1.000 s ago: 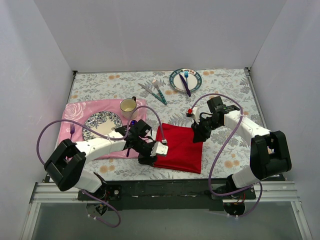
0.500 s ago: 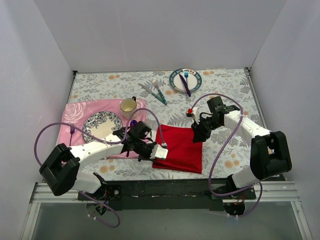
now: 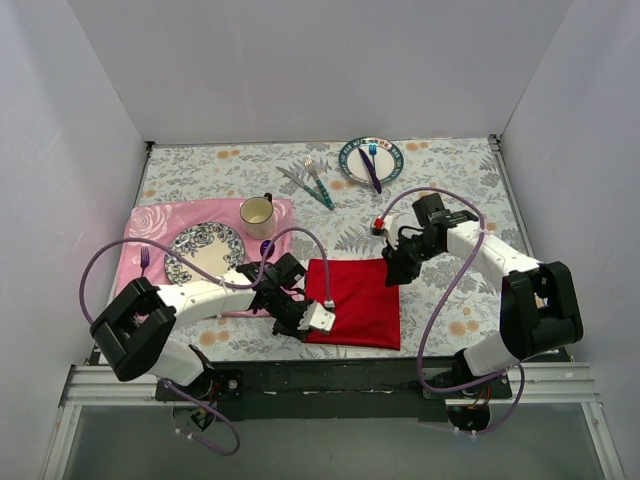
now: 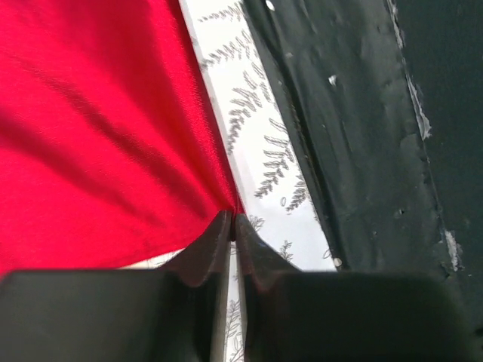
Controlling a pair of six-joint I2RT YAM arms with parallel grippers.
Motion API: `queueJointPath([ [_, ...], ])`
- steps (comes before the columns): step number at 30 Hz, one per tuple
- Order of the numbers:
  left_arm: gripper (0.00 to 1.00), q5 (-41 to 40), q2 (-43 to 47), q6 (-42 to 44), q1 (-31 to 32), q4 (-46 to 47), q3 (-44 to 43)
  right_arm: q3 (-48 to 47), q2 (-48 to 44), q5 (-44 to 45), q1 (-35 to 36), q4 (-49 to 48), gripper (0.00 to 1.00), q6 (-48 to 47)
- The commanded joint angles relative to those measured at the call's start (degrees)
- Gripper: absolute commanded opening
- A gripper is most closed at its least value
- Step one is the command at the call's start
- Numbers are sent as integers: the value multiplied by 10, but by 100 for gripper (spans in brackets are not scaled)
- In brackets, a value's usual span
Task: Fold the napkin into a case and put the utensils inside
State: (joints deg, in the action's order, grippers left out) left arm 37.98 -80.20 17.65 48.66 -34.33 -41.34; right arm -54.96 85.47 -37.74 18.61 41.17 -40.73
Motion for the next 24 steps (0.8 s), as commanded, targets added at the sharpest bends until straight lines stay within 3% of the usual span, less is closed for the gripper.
queueJointPath([
  [1, 14, 5, -34, 20, 6, 3, 4, -5, 14, -12, 14, 8, 32, -7],
  [4, 32, 4, -37, 21, 3, -16, -14, -14, 28, -5, 13, 1, 31, 10],
  [6, 38, 37, -22, -8, -8, -32, -31, -35, 35, -16, 6, 3, 37, 25],
  [12, 58, 132, 10, -154, -132, -46, -137, -105, 56, -70, -87, 20, 54, 103],
  [15, 65, 123, 5, -244, -171, 22, -151, -120, 98, -76, -123, 28, 56, 133],
  [16, 68, 109, 3, -309, -183, 48, -149, -124, 108, -79, -133, 25, 56, 137],
  [17, 80, 100, 1, -337, -190, 98, -144, -123, 116, -80, -135, 20, 56, 152],
  [19, 89, 67, -12, -415, -202, 140, -134, -121, 137, -73, -139, -4, 56, 164],
  [22, 91, 47, -55, -507, -219, 167, -151, -136, 170, -62, -141, -10, 55, 169],
  [23, 87, 27, -67, -526, -222, 167, -155, -139, 178, -62, -145, -10, 53, 168],
  [24, 77, 16, -77, -541, -224, 165, -160, -140, 191, -65, -147, -13, 51, 167],
])
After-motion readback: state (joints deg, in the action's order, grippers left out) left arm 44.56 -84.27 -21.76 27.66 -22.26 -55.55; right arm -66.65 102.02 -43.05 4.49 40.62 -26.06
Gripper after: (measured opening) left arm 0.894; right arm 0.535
